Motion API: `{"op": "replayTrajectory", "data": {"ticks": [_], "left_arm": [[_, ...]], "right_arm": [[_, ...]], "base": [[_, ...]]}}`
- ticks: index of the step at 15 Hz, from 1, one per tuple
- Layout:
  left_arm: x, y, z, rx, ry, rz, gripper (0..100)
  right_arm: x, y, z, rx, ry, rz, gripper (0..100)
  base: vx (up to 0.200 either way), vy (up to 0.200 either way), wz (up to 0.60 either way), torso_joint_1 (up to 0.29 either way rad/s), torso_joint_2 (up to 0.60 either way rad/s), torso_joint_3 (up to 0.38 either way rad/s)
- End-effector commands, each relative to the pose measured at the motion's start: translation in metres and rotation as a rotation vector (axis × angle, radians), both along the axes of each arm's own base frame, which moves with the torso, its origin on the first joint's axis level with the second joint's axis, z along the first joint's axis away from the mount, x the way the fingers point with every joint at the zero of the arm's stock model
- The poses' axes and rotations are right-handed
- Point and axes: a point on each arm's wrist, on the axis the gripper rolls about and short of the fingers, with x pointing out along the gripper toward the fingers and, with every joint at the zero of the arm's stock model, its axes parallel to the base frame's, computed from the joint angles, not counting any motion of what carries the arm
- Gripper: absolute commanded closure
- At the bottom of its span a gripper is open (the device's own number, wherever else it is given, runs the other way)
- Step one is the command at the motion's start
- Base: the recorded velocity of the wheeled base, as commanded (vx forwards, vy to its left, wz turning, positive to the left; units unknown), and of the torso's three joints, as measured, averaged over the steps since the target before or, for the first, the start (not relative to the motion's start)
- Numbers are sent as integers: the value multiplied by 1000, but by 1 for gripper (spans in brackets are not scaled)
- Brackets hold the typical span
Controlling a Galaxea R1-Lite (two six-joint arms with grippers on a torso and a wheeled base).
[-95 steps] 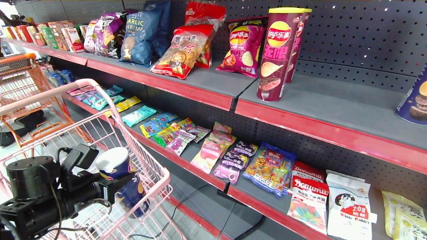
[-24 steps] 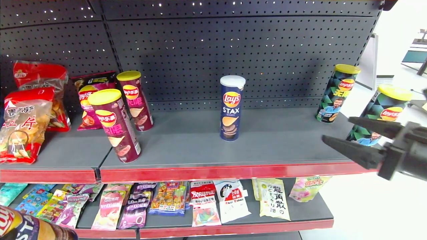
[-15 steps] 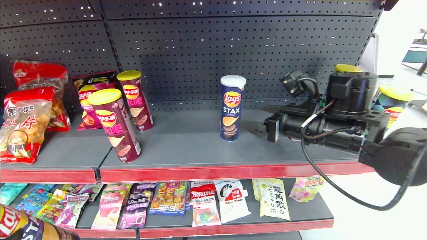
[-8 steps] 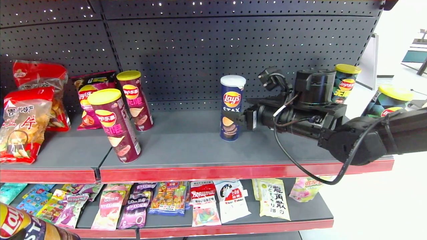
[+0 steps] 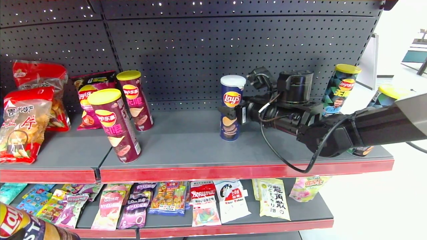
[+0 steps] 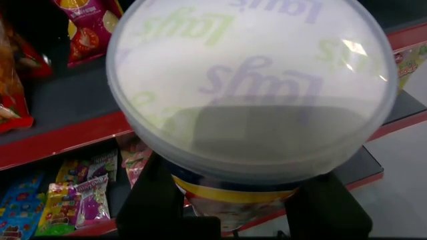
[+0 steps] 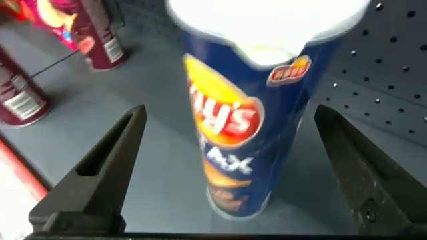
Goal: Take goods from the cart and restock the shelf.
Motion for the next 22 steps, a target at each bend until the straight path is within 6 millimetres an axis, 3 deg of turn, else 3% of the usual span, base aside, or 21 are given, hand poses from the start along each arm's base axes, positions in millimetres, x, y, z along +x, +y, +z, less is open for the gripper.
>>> {"op": "replayTrajectory", "data": {"ticks": [1,6,13,14,19,22], "left_arm": [[0,0,1,0,-4,0,100],[-1,0,3,0,-13,0,100],[-2,0,4,1,-24,1,100],[-2,0,3,1,-23,3,100],[-2,0,4,1,-26,1,100],[-3,0,4,2,-31,1,100]], "right_arm": [[6,3,-2,5,-2,-1,0],[17,9,4,22,-37,-30,0],[25,15,-5,16,-31,-41,0],[26,15,-5,16,-33,-41,100],[27,16,-9,8,-28,-42,100],[-1,18,12,-5,-58,-116,100]], "base": [[0,0,0,0,0,0],[0,0,0,0,0,0],[0,0,0,0,0,0],[0,0,0,0,0,0],[0,0,0,0,0,0],[0,0,0,0,0,0]]}}
